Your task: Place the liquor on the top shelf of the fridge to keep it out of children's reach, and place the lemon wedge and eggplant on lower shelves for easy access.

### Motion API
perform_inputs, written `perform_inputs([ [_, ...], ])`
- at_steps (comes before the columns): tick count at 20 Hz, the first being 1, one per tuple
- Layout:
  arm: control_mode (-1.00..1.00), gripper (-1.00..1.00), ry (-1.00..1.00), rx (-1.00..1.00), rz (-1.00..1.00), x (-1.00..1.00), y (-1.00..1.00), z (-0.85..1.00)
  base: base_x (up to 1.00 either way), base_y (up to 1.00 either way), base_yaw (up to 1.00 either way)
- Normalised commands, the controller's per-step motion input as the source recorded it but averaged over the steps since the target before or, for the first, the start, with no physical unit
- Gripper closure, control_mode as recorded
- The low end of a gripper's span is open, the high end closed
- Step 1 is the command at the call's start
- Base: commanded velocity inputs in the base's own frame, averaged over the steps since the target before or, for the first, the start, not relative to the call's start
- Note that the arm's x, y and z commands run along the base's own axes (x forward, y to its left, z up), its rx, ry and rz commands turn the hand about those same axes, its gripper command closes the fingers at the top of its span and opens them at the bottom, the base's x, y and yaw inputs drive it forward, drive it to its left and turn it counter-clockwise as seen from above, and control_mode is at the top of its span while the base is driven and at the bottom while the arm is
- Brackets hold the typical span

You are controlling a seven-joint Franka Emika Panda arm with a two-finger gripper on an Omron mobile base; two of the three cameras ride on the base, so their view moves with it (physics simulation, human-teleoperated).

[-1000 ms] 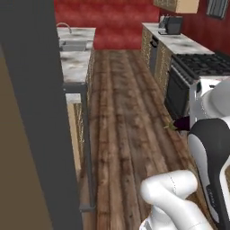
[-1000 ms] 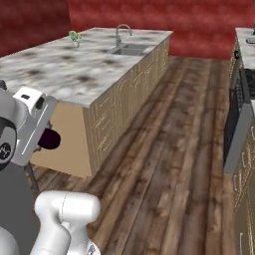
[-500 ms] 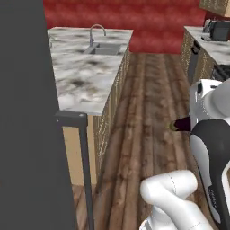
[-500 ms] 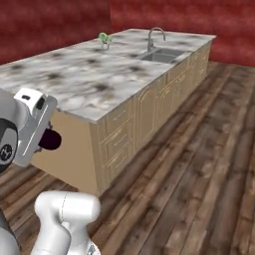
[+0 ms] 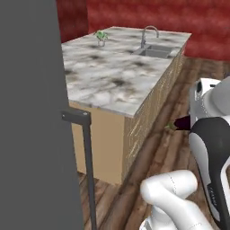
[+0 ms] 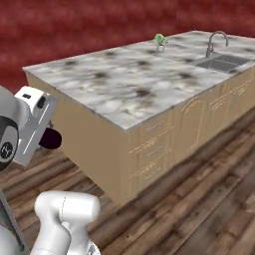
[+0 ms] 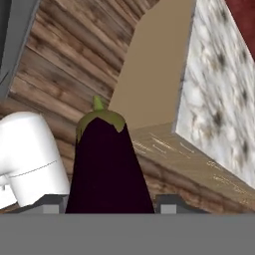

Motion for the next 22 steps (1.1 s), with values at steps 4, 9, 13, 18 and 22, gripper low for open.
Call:
perform_inputs([
  [4,1.0,1.0,0.0,0.0,0.0,0.0,0.0,0.0,0.19,-0.26,0.61],
  [9,1.0,1.0,0.0,0.0,0.0,0.0,0.0,0.0,0.37,-0.78,0.47],
  [13,1.0,1.0,0.0,0.0,0.0,0.0,0.0,0.0,0.28,-0.58,0.42],
  [18,1.0,1.0,0.0,0.0,0.0,0.0,0.0,0.0,0.27,-0.09,0.39],
  [22,1.0,1.0,0.0,0.0,0.0,0.0,0.0,0.0,0.56,0.0,0.36],
])
